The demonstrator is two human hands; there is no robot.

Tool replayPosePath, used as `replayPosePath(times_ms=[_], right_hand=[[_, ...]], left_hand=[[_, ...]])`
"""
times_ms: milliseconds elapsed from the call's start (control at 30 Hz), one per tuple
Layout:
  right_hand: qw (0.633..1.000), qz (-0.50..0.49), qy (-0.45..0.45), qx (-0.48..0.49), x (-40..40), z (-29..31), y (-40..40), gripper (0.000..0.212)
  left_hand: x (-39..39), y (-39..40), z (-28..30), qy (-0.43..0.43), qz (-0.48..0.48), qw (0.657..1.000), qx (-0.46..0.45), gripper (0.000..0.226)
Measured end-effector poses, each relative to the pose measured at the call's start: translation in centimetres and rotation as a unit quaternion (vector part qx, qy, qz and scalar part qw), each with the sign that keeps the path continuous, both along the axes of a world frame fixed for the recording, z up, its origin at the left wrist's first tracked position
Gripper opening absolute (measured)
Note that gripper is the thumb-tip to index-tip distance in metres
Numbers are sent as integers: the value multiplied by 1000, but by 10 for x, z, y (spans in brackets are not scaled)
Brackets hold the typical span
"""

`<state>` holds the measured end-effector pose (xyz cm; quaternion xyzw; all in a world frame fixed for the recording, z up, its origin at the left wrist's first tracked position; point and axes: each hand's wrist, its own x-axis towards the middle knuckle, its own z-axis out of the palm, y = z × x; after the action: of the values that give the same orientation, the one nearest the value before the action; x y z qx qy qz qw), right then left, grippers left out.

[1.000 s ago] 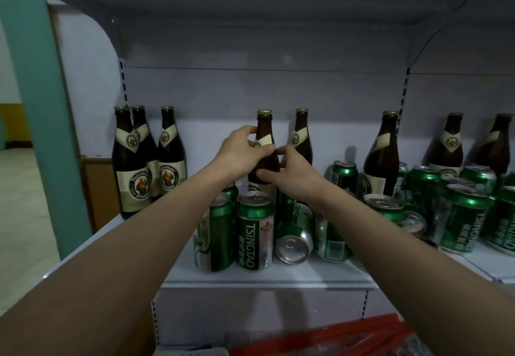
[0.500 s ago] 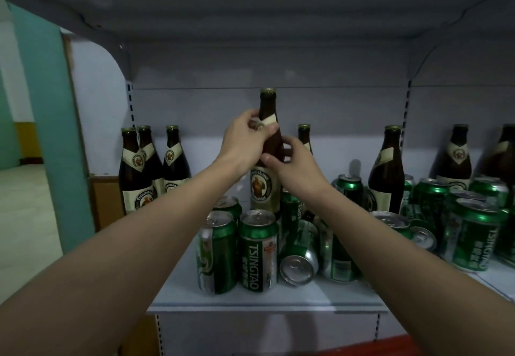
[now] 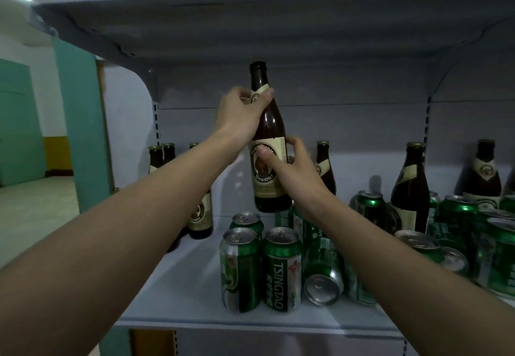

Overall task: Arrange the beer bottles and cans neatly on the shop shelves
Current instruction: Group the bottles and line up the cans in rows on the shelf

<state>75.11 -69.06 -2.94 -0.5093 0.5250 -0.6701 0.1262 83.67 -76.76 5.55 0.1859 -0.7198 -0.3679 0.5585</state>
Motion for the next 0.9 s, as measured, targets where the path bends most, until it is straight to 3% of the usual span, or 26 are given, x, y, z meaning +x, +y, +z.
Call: replayPosePath(times_ms=[200, 333, 467, 567, 633, 900], right_hand=[[993, 97, -71, -6, 30, 12, -25, 50], [988, 128, -69, 50, 55, 12, -44, 49], [984, 126, -11, 126, 74, 6, -60, 49], [977, 131, 39, 165, 88, 1, -72, 27], [971, 125, 61, 194, 103, -2, -84, 23], [971, 28, 57, 231, 158, -52, -141, 45]], left_hand=[[42, -6, -4, -84, -38, 994, -57, 72], [68, -23, -14, -79, -38, 995, -52, 68], [96, -47, -45, -68, -30, 997, -27, 64], [119, -62, -71, -62, -22, 998, -6, 65], [134, -69, -86, -63, -33, 997, 2, 64], [168, -105, -136, -26, -8, 998, 59, 71]])
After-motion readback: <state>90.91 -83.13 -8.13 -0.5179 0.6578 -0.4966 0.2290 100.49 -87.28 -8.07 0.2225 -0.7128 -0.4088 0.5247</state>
